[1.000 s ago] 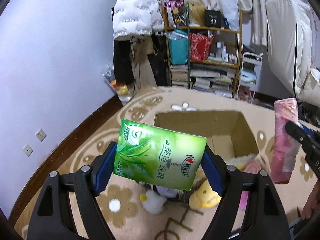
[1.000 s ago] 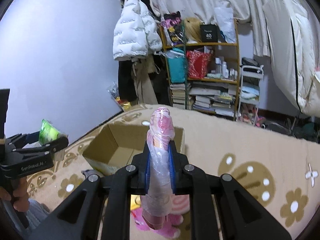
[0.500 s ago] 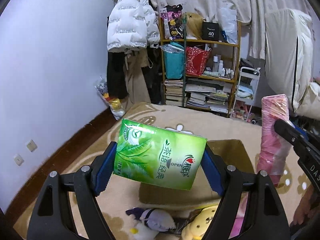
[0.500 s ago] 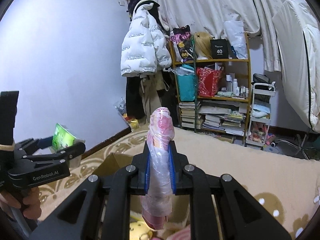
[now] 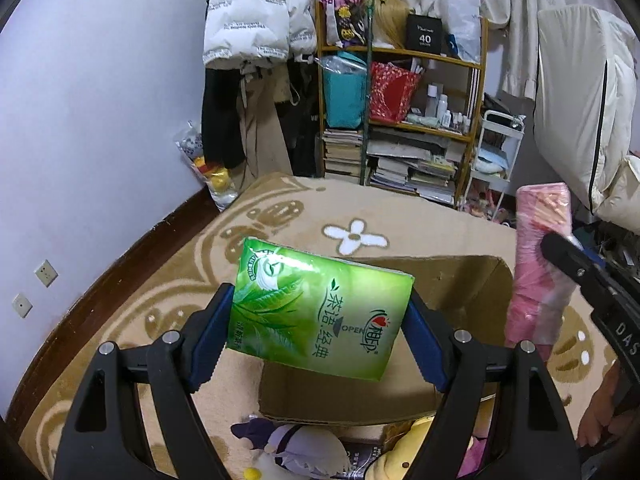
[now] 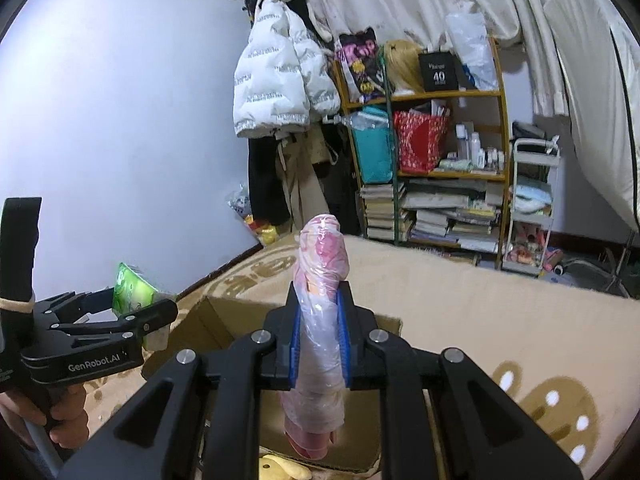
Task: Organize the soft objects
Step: 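Lift the green pack with the left tool while the right tool carries the pink roll over the box, then open both tools to drop the green pack and pink roll into the box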
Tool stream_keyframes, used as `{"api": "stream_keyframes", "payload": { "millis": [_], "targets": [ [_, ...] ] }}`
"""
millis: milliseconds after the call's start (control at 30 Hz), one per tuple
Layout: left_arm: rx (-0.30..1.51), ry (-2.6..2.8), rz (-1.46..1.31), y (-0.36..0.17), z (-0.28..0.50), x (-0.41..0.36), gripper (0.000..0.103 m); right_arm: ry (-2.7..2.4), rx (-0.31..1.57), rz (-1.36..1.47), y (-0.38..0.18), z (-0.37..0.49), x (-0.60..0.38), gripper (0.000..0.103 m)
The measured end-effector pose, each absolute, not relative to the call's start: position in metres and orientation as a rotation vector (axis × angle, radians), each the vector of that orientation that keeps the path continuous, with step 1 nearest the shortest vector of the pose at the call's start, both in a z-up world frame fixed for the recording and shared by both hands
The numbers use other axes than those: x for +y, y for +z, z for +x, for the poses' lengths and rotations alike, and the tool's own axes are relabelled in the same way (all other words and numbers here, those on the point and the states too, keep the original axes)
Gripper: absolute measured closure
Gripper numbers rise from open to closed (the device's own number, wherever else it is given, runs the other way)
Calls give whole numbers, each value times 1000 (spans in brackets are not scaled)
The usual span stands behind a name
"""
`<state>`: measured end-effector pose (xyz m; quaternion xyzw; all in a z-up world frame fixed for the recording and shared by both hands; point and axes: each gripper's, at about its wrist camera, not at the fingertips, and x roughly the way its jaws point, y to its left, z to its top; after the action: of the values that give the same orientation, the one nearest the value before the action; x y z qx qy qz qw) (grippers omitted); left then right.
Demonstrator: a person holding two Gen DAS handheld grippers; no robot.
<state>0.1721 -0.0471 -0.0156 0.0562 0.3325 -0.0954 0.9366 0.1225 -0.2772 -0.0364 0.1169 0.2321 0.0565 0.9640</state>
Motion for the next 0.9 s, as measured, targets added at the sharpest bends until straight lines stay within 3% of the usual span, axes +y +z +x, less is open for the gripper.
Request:
{"api": "stream_keyframes", "payload": {
  "millis": [633, 700, 800, 900],
  "targets": [
    [806, -187, 130, -44, 181, -47, 20, 145, 568, 311, -55, 128, -285, 80],
    [800, -184, 124, -42, 179, -46, 10, 155, 577, 328, -56, 128, -286, 76],
    [790, -186, 129, -40, 176, -47, 10, 169, 585, 327, -55, 129, -285, 70],
    [783, -168, 146, -38, 171, -45, 10, 166, 580, 332, -54, 126, -284, 56]
  ]
}}
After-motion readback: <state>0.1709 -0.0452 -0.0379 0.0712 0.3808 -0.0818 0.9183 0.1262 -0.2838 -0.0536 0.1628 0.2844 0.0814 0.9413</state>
